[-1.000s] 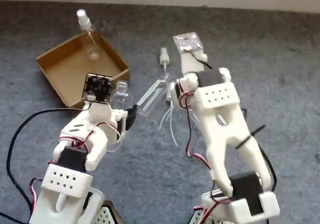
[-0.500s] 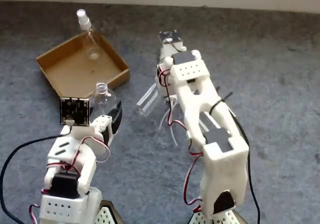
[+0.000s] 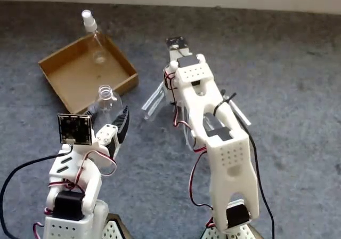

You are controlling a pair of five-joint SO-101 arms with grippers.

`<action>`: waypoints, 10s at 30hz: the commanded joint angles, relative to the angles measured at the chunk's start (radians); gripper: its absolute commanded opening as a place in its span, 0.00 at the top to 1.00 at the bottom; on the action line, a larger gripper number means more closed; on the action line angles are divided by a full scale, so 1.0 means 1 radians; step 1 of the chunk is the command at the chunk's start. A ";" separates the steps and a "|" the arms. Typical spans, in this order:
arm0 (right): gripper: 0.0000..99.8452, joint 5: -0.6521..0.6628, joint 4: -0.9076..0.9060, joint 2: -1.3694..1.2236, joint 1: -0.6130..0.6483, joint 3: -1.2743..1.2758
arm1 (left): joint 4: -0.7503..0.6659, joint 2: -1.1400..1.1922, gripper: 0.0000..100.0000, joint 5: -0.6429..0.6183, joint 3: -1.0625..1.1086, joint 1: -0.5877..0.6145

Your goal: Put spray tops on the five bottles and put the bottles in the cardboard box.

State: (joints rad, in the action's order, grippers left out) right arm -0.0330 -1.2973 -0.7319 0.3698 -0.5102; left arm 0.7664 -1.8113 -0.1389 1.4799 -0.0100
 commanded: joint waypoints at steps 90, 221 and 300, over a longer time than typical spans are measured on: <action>0.99 -0.009 0.295 1.747 0.019 0.779 | -0.206 -0.015 0.89 0.226 0.216 -0.711; 0.88 -0.028 0.380 2.285 0.183 1.552 | -0.245 -0.015 0.89 0.011 0.179 -0.590; 1.00 0.411 0.955 2.287 0.374 2.163 | -0.457 -0.010 0.89 0.011 0.214 -0.461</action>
State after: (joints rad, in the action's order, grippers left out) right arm 0.3721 -0.3721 1.5451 0.7948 1.6609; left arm 0.2662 -1.8159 -0.1158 1.6747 -0.4181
